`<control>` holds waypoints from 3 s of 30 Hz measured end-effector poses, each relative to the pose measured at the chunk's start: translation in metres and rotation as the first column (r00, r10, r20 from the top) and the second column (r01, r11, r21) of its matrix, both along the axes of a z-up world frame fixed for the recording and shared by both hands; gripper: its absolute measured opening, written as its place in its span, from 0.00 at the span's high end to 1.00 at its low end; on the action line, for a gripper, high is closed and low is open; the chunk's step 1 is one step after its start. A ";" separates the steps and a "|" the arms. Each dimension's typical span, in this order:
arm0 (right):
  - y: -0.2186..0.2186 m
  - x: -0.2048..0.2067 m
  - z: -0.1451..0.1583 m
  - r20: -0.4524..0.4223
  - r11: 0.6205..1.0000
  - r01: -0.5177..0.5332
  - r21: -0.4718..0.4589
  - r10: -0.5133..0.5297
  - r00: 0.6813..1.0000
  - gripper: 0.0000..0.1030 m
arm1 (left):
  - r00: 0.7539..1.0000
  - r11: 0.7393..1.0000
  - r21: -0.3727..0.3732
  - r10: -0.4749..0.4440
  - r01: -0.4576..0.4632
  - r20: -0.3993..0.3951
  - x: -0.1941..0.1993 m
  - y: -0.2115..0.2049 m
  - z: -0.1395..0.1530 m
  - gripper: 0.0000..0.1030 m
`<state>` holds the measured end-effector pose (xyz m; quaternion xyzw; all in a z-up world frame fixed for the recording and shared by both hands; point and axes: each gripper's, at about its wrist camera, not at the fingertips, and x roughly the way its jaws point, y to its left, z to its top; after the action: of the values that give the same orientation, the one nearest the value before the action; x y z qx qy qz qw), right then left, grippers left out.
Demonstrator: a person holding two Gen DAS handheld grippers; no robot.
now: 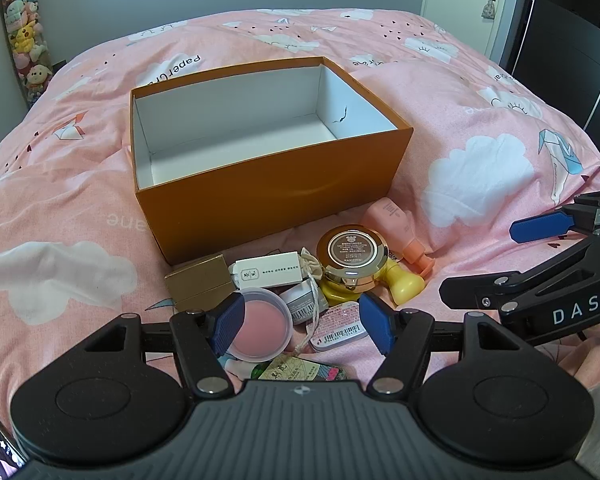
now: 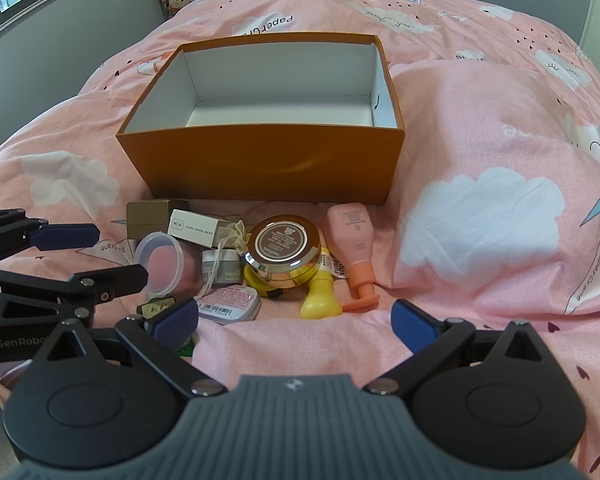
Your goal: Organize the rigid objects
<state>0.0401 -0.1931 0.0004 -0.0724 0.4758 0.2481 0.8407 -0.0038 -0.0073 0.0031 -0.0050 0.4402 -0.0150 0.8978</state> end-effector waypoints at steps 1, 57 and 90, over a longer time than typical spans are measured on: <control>0.000 0.000 0.000 0.000 1.000 0.000 0.000 0.000 1.000 0.02 | 1.000 1.000 0.000 0.000 0.000 0.000 0.000 0.000 0.000 0.24; 0.015 0.129 -0.085 -0.398 0.975 0.177 0.134 -0.111 0.911 0.38 | 0.989 0.999 -0.007 -0.050 0.049 -0.139 0.079 0.029 -0.049 0.39; 0.030 0.138 -0.102 -0.325 0.979 0.093 0.179 -0.030 0.945 0.58 | 0.911 0.923 0.163 -0.294 0.350 -0.291 0.119 0.026 -0.079 0.55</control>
<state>0.1781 -0.1627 -0.1015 0.0653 0.5822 0.2747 0.7625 0.1151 0.0188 -0.0762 0.1613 0.5481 -0.1160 0.8125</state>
